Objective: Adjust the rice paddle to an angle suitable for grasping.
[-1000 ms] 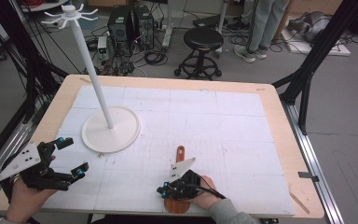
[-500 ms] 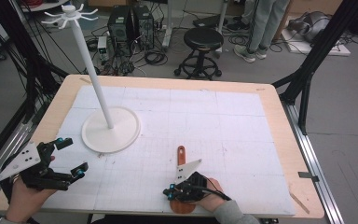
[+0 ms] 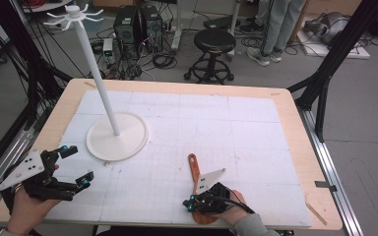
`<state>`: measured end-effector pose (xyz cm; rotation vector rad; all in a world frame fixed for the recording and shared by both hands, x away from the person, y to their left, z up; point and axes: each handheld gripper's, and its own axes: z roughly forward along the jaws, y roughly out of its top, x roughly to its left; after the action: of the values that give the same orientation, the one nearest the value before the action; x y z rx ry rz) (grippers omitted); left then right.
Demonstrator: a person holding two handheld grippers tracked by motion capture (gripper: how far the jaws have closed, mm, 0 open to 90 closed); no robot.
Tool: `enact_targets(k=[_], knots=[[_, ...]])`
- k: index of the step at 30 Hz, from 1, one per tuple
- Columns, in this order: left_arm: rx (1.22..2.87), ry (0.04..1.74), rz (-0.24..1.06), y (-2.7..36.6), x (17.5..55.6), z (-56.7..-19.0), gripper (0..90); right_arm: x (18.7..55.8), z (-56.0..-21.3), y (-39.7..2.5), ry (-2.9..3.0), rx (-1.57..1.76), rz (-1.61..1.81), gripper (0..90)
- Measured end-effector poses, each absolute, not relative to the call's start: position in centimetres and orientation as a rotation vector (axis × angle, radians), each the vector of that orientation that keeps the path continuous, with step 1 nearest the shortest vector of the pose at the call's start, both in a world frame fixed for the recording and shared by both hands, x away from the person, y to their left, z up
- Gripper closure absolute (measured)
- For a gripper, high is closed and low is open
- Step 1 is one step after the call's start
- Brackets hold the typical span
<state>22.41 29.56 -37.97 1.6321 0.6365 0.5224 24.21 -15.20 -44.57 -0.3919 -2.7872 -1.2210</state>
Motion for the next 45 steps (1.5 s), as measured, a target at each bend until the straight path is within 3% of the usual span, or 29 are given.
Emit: enact_targets(k=[34, 39, 45], knots=[[1.659, 0.640, 0.512, 29.3, 22.6, -38.4, 1.8, 25.3, -44.5, -19.3, -2.711, -0.498, -1.208, 89.2], [1.661, 0.634, 0.511, 29.1, 22.7, -38.5, 1.8, 26.5, -43.1, -20.4, -2.729, -0.644, -1.463, 89.1], [1.671, 0.634, 0.506, 28.9, 22.7, -38.7, 1.8, 28.2, -43.2, -21.0, -2.759, -0.776, -1.507, 89.1]])
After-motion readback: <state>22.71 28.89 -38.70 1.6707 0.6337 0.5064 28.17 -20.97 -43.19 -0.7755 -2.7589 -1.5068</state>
